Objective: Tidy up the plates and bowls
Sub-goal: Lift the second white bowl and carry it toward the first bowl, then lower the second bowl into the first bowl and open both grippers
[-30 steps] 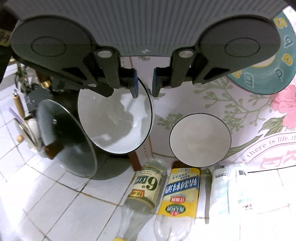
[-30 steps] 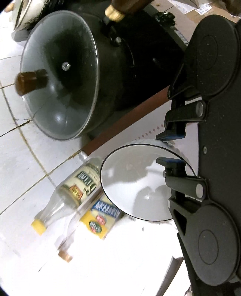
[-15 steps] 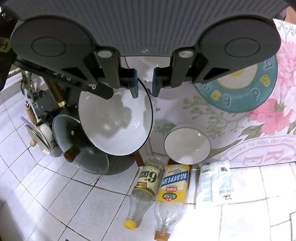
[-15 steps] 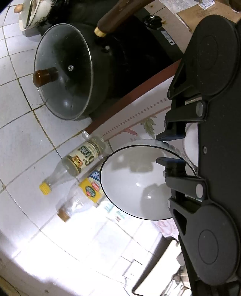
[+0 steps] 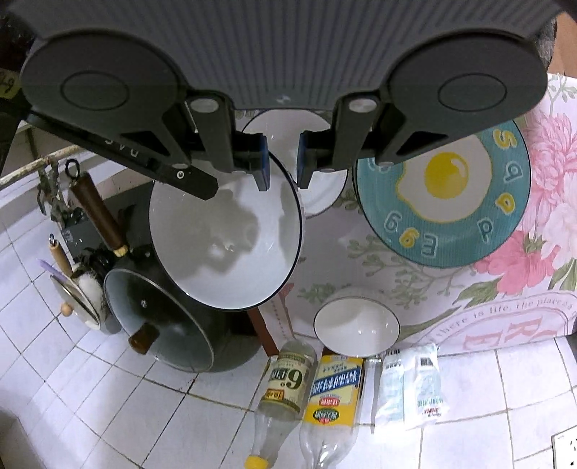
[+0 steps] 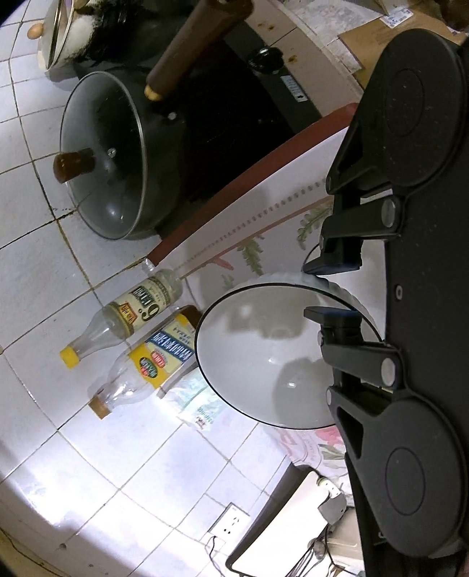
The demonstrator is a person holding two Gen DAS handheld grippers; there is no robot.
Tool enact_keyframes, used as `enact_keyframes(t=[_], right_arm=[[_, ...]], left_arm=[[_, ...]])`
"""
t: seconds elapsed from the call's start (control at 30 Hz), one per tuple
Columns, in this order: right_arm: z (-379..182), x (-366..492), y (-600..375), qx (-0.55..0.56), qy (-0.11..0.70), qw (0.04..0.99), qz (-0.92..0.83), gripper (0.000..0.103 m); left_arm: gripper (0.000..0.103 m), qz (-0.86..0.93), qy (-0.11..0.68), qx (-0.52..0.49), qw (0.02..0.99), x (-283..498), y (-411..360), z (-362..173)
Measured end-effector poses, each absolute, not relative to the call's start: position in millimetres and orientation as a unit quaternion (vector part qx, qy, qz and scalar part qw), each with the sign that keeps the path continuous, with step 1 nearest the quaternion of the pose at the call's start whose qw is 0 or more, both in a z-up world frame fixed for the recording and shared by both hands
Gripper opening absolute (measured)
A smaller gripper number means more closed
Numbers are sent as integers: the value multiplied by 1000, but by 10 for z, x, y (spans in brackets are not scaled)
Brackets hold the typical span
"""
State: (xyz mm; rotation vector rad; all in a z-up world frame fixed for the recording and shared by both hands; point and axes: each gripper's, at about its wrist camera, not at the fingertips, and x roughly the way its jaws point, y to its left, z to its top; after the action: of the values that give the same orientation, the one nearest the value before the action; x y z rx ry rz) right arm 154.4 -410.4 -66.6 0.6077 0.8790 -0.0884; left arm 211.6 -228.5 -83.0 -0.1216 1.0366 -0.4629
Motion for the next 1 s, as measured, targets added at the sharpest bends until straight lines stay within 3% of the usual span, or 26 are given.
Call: enact_keyframes(t=[0.57, 1.0], right_arm=[[-920, 1465, -4001, 263, 449, 853, -47, 23], [-1031, 1573, -3788, 171, 457, 872, -36, 23]], left_arm=[[13, -210, 531, -50, 819, 2058, -2279, -1197], [13, -188, 578, -58, 792, 2181, -2252, -1483]])
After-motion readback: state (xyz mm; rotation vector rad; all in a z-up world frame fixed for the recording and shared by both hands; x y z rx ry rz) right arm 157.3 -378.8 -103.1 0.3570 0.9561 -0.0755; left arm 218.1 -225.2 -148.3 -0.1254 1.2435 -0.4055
